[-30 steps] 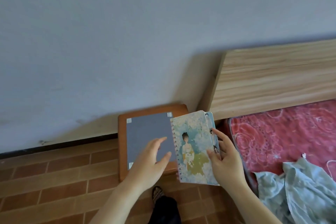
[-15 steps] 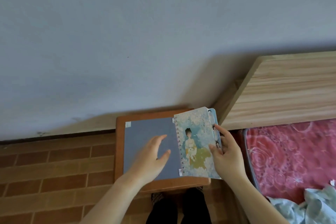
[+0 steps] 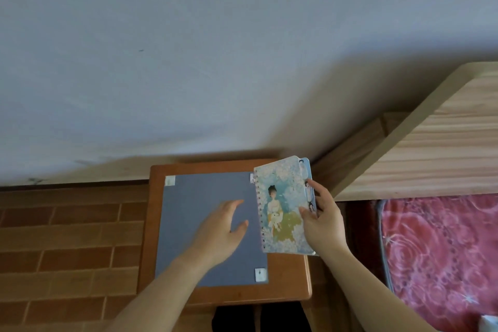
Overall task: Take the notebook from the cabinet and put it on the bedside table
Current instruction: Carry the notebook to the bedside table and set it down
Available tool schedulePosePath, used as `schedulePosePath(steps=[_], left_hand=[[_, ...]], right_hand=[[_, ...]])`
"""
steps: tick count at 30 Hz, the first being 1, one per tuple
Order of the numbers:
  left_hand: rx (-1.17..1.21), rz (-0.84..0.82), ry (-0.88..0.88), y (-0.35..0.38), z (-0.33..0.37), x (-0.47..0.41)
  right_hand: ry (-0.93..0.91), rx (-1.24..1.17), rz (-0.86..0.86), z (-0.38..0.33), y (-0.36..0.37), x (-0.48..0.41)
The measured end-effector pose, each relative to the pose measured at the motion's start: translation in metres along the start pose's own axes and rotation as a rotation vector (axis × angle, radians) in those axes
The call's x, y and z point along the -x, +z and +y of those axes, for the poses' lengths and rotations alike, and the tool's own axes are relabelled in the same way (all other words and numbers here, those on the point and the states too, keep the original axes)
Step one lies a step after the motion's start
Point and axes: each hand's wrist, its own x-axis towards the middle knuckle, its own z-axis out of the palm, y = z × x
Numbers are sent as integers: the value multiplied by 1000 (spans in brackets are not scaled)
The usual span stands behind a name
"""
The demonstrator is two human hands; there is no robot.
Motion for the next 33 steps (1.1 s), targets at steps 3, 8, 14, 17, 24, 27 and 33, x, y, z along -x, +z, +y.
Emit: schedulePosePath(steps=[3,8,14,17,24,27,33], left_hand=[[-23,-6,21,15,-9,-18],[-81,-18,53,33,-24,-43],[-96,4,83,42,-30,-73],[-110,7,91,48,-30,-85],[-170,-35,96,69,-36,-108],[-192,-35,108,75,-35,-116],[-251,-4,172,88,-35,-123]], right_hand=[[-4,25,-10,20,8,-17],[-25,33,-44,49,24,-43],[-40,11,-53,69,35,-78],[-35,-14,-63,81,38,-95],[-31,82,-43,110,34,-114],[-51,193,-40,116,30,-119],[-181,445,-111,136,17,-124]])
